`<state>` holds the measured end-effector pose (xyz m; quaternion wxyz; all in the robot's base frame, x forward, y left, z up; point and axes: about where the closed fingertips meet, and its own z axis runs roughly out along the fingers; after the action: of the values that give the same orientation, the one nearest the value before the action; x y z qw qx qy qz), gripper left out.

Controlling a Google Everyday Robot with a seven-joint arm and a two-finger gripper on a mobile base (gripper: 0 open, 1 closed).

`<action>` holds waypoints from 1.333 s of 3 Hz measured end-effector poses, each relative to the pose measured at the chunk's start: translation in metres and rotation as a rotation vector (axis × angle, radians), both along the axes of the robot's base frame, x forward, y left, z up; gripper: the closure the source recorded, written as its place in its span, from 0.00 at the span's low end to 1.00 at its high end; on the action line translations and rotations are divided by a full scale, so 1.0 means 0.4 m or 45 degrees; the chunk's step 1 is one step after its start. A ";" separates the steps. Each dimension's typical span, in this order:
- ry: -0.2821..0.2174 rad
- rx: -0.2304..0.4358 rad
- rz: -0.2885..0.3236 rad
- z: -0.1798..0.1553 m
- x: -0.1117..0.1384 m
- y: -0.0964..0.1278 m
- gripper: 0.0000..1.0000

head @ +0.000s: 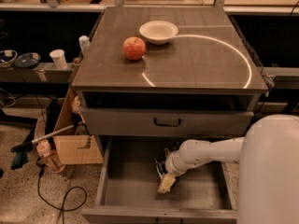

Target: Pick blue chip bag from middle drawer and place on counter

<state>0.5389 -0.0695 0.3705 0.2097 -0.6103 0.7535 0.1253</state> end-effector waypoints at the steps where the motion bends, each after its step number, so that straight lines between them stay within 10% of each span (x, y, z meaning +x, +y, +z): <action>1: 0.003 -0.001 -0.002 -0.016 0.000 0.001 0.00; 4: 0.004 -0.001 -0.002 -0.016 0.000 0.001 0.65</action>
Offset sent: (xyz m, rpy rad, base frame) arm -0.0001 0.0004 -0.0063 -0.0010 0.0027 -0.0015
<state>0.5387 -0.0691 0.3642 0.2085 -0.6097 0.7543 0.1256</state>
